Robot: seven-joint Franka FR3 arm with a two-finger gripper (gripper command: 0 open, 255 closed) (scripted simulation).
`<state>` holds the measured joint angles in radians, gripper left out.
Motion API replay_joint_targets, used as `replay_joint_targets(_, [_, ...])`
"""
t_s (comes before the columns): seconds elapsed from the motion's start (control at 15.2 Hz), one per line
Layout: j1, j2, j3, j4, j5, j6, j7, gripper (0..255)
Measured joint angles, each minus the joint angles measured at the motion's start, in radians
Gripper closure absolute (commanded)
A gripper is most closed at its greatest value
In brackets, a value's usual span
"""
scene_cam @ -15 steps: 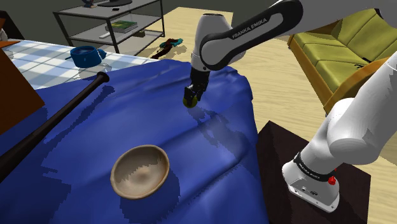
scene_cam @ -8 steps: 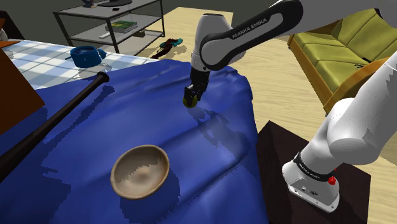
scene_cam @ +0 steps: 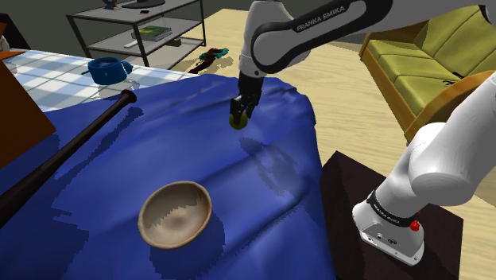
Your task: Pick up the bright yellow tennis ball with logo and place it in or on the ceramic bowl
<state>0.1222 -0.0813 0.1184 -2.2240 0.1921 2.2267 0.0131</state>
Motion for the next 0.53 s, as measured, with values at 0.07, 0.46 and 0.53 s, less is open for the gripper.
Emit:
replay_joint_targets(0.07, [0.000, -0.007, 0.000, 0.006, -0.001, -0.013, 0.002, 255])
replay_joint_targets(0.46, [-0.002, -0.039, -0.002, 0.056, -0.007, -0.094, 0.014, 255])
replay_joint_targets(0.53, [-0.002, -0.042, -0.003, 0.066, -0.008, -0.106, 0.016, 255])
